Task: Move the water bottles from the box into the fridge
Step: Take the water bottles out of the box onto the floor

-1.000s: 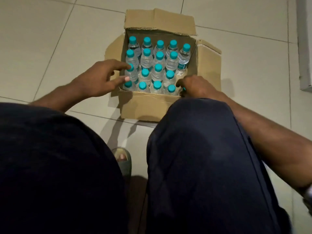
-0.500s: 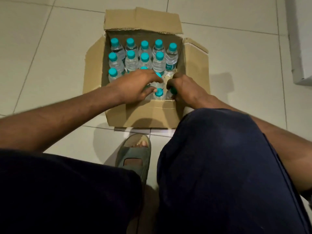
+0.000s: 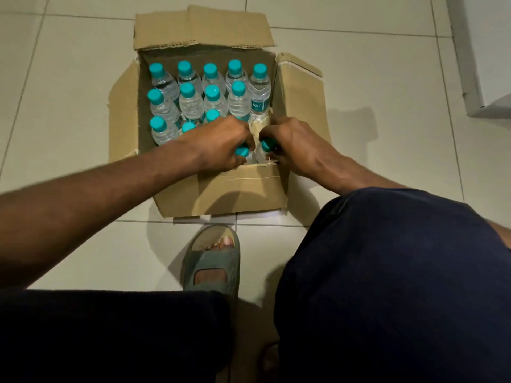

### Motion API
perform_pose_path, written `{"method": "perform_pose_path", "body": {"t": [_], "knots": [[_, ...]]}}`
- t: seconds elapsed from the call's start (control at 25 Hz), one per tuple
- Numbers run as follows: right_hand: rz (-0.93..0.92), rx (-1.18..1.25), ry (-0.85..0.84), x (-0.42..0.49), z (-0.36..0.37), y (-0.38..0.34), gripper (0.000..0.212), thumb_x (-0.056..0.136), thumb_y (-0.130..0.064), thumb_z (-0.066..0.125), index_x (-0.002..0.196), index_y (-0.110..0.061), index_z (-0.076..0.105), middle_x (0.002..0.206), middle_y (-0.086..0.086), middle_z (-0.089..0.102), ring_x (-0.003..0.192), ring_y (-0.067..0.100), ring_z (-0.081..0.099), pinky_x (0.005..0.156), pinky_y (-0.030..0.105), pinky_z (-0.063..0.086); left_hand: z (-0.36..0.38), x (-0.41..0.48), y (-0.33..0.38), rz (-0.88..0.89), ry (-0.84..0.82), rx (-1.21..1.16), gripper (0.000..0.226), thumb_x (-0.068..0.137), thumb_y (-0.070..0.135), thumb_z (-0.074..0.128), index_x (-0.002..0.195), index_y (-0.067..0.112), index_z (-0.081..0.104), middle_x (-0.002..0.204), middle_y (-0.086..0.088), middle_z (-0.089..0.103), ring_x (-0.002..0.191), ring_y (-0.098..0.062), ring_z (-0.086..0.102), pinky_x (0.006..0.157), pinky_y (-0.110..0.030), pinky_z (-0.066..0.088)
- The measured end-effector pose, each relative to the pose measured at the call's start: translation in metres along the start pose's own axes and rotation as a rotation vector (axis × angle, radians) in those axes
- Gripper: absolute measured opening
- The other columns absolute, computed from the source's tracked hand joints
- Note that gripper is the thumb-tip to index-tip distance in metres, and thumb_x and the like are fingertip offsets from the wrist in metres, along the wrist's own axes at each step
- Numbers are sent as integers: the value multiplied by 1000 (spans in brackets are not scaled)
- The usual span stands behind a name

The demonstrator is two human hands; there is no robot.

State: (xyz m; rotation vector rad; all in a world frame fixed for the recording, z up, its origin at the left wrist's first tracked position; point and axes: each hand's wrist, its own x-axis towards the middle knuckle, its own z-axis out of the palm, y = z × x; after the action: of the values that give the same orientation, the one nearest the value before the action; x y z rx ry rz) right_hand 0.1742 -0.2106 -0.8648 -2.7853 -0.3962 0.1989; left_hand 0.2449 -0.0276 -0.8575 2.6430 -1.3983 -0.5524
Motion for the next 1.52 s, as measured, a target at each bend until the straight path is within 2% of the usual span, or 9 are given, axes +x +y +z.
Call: {"method": "perform_pose_path", "body": {"t": [0.12,0.24,0.32,0.48,0.6,0.84,1.04,1.36,1.52], "knots": [[4,28,91,-9,-26,-1,31,88,-15,73,118,-12,68,117,8,63,99,18,61,79,20,42,-28,0,7,-47,7,-92,35,79,27,77,113,20,69,105,1,69,82,-9,60,69,-25,52],[31,67,218,-21,-71,0,35,89,-23,73,123,-16,67,114,6,63,93,11,55,82,26,52,-88,-3,26,-71,125,-158,38,79,25,78,115,19,69,99,11,64,74,1,55,63,-11,39],[98,106,306,-33,-105,4,38,92,-29,70,128,-19,64,118,3,62,97,8,56,81,15,51,-136,-2,43,-26,184,-131,41,80,28,78,118,18,68,99,13,59,79,-2,58,67,-8,38],[196,135,496,-67,-170,16,39,95,-34,66,132,-23,61,125,1,59,98,2,52,72,-1,34,-202,30,78,92,179,-64,44,85,31,73,126,18,63,110,6,59,98,-17,61,89,-34,52],[280,84,531,-88,-189,38,38,95,-32,66,131,-22,61,127,4,59,99,6,53,75,3,33,-213,67,107,136,169,-118,43,88,30,69,127,16,61,120,-2,62,103,-18,61,92,-35,54],[555,113,531,-132,-121,101,34,92,-24,71,125,-22,64,120,3,59,99,11,55,88,23,47,-150,142,154,225,229,-136,38,79,30,80,114,15,73,112,2,72,88,-7,62,74,-14,47],[723,188,523,-155,-29,129,31,92,-18,69,123,-19,63,119,4,60,106,20,59,96,41,55,-42,182,166,171,56,-235,34,77,19,81,110,16,74,112,1,70,94,-11,64,82,-20,52],[692,312,533,-164,28,118,34,90,-17,71,122,-16,60,120,5,58,107,22,59,92,44,56,19,179,152,179,-4,-255,45,87,13,71,130,17,60,129,-3,61,115,-18,57,92,-23,44],[707,232,406,-158,3,104,55,88,-32,75,137,-22,53,138,5,51,126,22,47,100,22,36,3,153,127,203,97,-309,52,89,27,68,138,21,51,137,0,53,124,-15,48,95,-18,33]]}}
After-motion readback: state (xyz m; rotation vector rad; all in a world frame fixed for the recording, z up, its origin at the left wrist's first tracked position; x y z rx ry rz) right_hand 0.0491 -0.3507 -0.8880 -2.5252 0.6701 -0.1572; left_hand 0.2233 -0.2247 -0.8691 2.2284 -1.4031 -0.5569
